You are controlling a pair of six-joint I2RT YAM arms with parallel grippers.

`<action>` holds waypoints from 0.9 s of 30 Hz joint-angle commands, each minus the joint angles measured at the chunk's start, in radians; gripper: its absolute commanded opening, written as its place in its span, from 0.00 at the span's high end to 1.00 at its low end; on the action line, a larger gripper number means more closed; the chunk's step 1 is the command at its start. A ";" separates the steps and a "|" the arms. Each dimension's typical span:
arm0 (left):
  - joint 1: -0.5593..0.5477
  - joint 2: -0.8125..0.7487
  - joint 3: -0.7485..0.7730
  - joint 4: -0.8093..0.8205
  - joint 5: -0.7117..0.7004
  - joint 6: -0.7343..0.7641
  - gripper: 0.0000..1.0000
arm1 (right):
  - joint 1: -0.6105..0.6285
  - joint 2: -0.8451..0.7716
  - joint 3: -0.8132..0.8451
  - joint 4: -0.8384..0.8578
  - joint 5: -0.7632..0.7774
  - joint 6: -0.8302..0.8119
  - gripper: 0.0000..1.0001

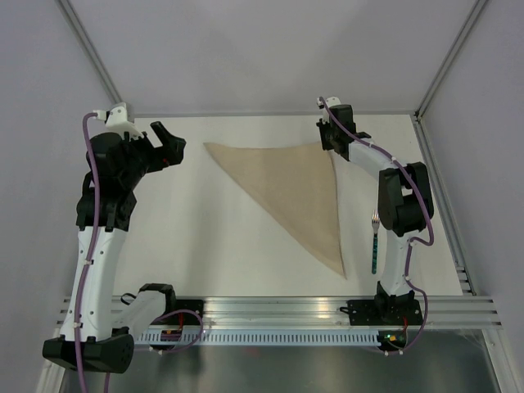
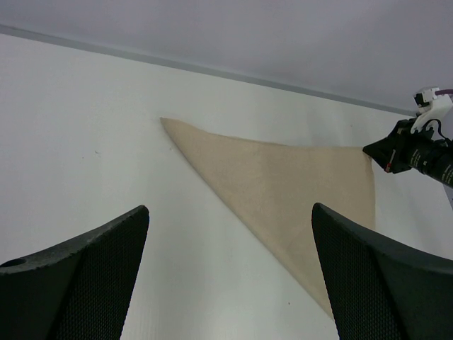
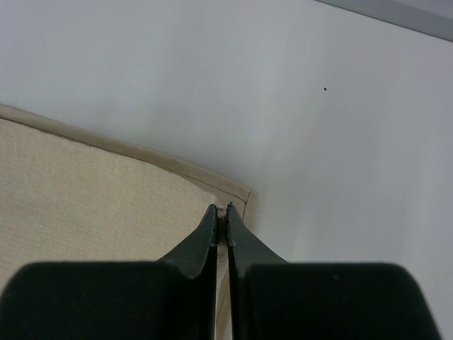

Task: Fold the napkin, place the utensils inside, and roll it up
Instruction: Fold the napkin at the center of the board.

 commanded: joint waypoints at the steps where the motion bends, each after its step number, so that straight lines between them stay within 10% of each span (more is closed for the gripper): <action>1: 0.005 0.005 -0.008 0.037 0.036 -0.020 0.00 | -0.009 0.018 0.014 0.037 0.015 -0.005 0.99; 18: 0.005 0.004 -0.043 0.054 0.039 -0.026 0.00 | -0.012 0.071 0.057 0.012 0.016 -0.016 0.98; 27: 0.007 -0.004 -0.084 0.081 0.060 -0.036 0.00 | -0.014 0.074 0.109 -0.025 0.045 -0.020 0.44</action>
